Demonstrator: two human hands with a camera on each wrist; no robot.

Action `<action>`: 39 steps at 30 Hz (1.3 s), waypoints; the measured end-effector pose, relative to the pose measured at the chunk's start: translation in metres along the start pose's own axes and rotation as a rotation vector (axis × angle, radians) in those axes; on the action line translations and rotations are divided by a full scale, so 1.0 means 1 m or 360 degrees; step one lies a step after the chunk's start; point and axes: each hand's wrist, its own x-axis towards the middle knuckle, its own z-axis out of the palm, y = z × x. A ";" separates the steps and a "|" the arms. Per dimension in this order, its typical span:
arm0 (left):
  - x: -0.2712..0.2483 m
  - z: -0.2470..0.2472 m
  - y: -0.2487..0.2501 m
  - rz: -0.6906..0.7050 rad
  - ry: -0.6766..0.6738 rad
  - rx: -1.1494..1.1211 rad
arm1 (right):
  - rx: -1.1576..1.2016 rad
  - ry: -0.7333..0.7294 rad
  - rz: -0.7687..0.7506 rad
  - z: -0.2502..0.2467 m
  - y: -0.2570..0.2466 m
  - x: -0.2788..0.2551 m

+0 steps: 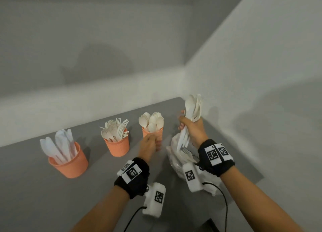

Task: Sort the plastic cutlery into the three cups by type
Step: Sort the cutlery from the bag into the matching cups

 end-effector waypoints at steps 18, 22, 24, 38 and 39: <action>-0.056 -0.100 0.018 0.0165 0.0254 0.0258 | 0.0114 -0.0515 0.0598 0.134 0.092 -0.063; -0.051 -0.127 0.037 0.0404 0.0472 0.0519 | -0.0002 -0.0788 0.0725 0.146 0.098 -0.078; -0.051 -0.141 0.046 0.0427 0.0444 0.0545 | 0.0039 -0.0908 0.0786 0.151 0.098 -0.082; -0.050 -0.197 0.095 0.0493 0.0545 0.0125 | 0.0153 -0.1069 0.0928 0.160 0.102 -0.088; -0.050 -0.201 0.101 0.0542 0.0584 0.0053 | 0.0167 -0.1081 0.0939 0.159 0.104 -0.088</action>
